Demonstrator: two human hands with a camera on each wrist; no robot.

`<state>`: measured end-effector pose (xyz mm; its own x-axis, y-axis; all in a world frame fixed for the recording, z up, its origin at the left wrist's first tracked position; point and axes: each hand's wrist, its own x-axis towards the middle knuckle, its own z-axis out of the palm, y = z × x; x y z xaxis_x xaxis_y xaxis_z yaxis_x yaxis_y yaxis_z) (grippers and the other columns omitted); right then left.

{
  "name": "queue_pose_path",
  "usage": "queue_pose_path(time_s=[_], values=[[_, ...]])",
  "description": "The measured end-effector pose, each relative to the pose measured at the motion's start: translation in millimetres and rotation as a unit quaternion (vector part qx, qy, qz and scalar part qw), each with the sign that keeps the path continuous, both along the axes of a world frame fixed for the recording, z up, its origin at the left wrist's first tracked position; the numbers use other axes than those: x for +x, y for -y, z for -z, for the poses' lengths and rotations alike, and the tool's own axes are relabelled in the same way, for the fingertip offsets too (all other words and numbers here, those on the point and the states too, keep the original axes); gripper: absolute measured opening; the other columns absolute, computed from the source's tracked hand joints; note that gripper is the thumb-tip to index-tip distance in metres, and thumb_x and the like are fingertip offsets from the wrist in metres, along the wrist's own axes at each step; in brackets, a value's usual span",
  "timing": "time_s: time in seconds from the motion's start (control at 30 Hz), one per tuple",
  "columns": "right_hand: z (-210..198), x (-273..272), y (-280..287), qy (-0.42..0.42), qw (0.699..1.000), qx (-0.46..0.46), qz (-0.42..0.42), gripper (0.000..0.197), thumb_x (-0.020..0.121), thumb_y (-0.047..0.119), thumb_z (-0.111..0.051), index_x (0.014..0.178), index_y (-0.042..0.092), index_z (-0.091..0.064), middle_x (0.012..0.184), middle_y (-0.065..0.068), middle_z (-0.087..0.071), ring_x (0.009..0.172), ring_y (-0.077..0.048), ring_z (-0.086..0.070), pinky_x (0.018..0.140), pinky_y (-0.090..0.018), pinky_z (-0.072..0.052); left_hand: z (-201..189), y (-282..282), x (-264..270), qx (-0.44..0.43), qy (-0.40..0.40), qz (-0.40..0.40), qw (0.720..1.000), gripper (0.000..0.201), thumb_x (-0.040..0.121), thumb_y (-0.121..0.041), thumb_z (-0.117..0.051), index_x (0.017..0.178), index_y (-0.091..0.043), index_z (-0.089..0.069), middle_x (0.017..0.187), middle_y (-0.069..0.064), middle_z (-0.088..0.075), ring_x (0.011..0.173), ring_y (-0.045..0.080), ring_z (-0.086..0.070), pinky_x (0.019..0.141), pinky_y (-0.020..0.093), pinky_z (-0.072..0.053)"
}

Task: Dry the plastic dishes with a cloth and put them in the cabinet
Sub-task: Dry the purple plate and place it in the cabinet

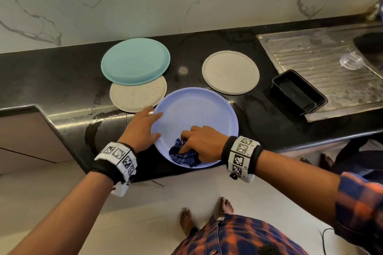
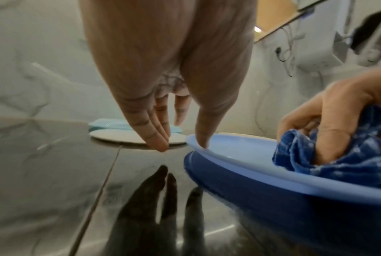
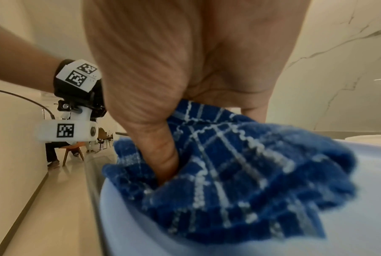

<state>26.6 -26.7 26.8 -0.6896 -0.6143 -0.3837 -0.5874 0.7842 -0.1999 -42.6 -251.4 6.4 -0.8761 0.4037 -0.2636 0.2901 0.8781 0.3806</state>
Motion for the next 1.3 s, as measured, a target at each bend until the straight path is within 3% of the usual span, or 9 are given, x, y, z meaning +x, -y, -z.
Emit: queue_pose_path(time_s=[0.13, 0.3, 0.4, 0.6, 0.73, 0.9, 1.1, 1.2, 1.3], values=[[-0.9, -2.1, 4.4, -0.009, 1.000, 0.002, -0.013, 0.049, 0.090, 0.015, -0.065, 0.136, 0.031, -0.060, 0.128, -0.001, -0.050, 0.106, -0.028, -0.047, 0.067, -0.036, -0.031, 6.3, 15.9, 13.1, 0.079, -0.006, -0.141, 0.987, 0.067, 0.088, -0.023, -0.071, 0.147, -0.015, -0.042, 0.129, 0.009, -0.057, 0.111, 0.029, -0.058, 0.099, 0.042, -0.045], [-3.0, -10.4, 10.5, -0.011, 0.999, 0.010, -0.040, 0.050, 0.090, 0.011, -0.066, 0.136, 0.029, -0.060, 0.129, 0.000, -0.051, 0.107, -0.028, -0.047, 0.069, -0.036, -0.032, 12.0, 8.4, 16.8, 0.156, 0.067, -0.185, 0.968, 0.046, 0.088, -0.016, -0.070, 0.133, -0.016, -0.059, 0.081, 0.003, -0.072, 0.077, 0.019, -0.069, 0.082, 0.035, -0.055], [-3.5, -18.5, 15.7, -0.019, 0.998, 0.009, -0.054, 0.050, 0.090, 0.012, -0.066, 0.136, 0.030, -0.060, 0.126, 0.001, -0.052, 0.106, -0.028, -0.047, 0.070, -0.037, -0.036, 16.3, 6.1, 13.7, 0.212, 0.116, -0.213, 0.947, 0.047, 0.085, -0.006, -0.074, 0.129, -0.018, -0.064, 0.080, 0.013, -0.071, 0.075, 0.022, -0.072, 0.075, 0.037, -0.062], [2.8, -56.1, 38.4, -0.063, 0.998, 0.010, -0.018, 0.046, 0.092, 0.017, -0.065, 0.135, 0.034, -0.061, 0.121, 0.001, -0.056, 0.104, -0.030, -0.050, 0.067, -0.039, -0.037, 15.6, 9.2, 8.8, 0.297, 0.201, -0.269, 0.894, 0.039, 0.084, 0.009, -0.069, 0.119, -0.007, -0.065, 0.071, 0.017, -0.061, 0.075, 0.030, -0.066, 0.084, 0.053, -0.058], [9.6, -95.2, 35.2, -0.099, 0.994, 0.028, 0.034, 0.041, 0.097, 0.029, -0.058, 0.138, 0.032, -0.056, 0.131, 0.003, -0.057, 0.113, -0.028, -0.056, 0.070, -0.037, -0.041, 15.0, 9.2, 9.7, 0.313, 0.218, -0.294, 0.876, 0.043, 0.084, 0.011, -0.069, 0.124, -0.003, -0.062, 0.073, 0.015, -0.058, 0.074, 0.029, -0.064, 0.072, 0.041, -0.062], [13.7, -118.7, -20.8, -0.142, 0.971, 0.077, 0.173, 0.037, 0.097, 0.037, -0.052, 0.133, 0.031, -0.056, 0.135, -0.001, -0.050, 0.120, -0.030, -0.048, 0.085, -0.040, -0.042, 16.8, 2.9, 5.5, 0.253, 0.194, -0.310, 0.896, 0.035, 0.081, 0.005, -0.073, 0.112, -0.009, -0.063, 0.073, 0.014, -0.063, 0.070, 0.030, -0.069, 0.071, 0.049, -0.062], [21.6, -61.1, -71.0, -0.094, 0.944, 0.065, 0.309, 0.036, 0.097, 0.031, -0.049, 0.127, 0.014, -0.059, 0.136, -0.011, -0.049, 0.120, -0.036, -0.048, 0.089, -0.042, -0.047, 16.5, -5.7, 2.9, 0.204, 0.165, -0.311, 0.913, 0.034, 0.079, 0.004, -0.064, 0.105, -0.019, -0.060, 0.085, 0.016, -0.067, 0.073, 0.033, -0.071, 0.059, 0.047, -0.062], [15.1, -18.4, -59.3, -0.075, 0.944, 0.088, 0.311, 0.031, 0.097, 0.029, -0.049, 0.121, 0.012, -0.061, 0.130, -0.011, -0.049, 0.117, -0.034, -0.050, 0.078, -0.038, -0.046, 17.4, -6.9, 3.4, 0.199, 0.166, -0.305, 0.916, 0.036, 0.081, 0.004, -0.062, 0.107, -0.019, -0.060, 0.090, 0.016, -0.067, 0.073, 0.033, -0.072, 0.058, 0.045, -0.062], [7.6, 9.9, -28.6, -0.044, 0.965, 0.086, 0.245, 0.031, 0.094, 0.028, -0.056, 0.118, 0.009, -0.063, 0.125, -0.011, -0.051, 0.109, -0.034, -0.053, 0.070, -0.035, -0.035, 17.8, -6.8, 3.8, 0.203, 0.163, -0.303, 0.917, 0.037, 0.080, 0.004, -0.062, 0.108, -0.020, -0.059, 0.087, 0.016, -0.067, 0.073, 0.034, -0.071, 0.058, 0.046, -0.062]])
